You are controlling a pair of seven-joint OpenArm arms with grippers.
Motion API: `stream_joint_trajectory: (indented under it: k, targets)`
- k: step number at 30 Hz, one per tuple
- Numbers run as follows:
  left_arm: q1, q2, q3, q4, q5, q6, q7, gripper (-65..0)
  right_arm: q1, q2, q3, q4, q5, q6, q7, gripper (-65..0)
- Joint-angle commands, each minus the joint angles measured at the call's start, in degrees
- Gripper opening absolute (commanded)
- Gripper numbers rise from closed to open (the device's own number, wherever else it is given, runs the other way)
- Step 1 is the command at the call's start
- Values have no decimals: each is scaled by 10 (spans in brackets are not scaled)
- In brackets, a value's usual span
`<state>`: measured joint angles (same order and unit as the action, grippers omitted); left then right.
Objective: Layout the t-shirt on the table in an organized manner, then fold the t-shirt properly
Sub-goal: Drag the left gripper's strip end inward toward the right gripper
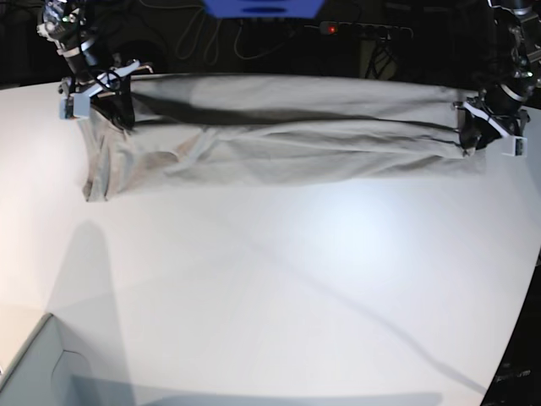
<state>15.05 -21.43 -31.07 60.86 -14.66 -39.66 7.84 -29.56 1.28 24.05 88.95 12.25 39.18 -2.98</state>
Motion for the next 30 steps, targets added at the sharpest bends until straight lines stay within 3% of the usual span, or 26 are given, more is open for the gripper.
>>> stream_joint_trajectory:
  k: [1,3,6,12,21,27,30]
  targets:
    - [7,-10,-5,14,-7,-3,-12,-391,-4,6,3,8,7,8,14,-650]
    - [15,-10,-13,35,-9,-3,-12,-283,-5,12,1,7,7,8,14,-650]
    - [33,-8,-43,71,-8,-3,-12,-219,-5,12,1,7,7,8,14,-650]
    - [27,-8,-75,43,-11,-3,-10,-216,-1,11,-1,4,7,8,14,-650]
    - [-7,8,-7,-8,-12,-3,-10,-216,-2,11,-13,3,7,8,14,-650]
    - [-22,20,-5,-53,-12,-3,-10,-219,-1,11,-12,3,5,8,14,-650]
    - [-22,18,-5,-76,-12,-3,-12,-219,1,10,-12,3,-28,8,14,-650]
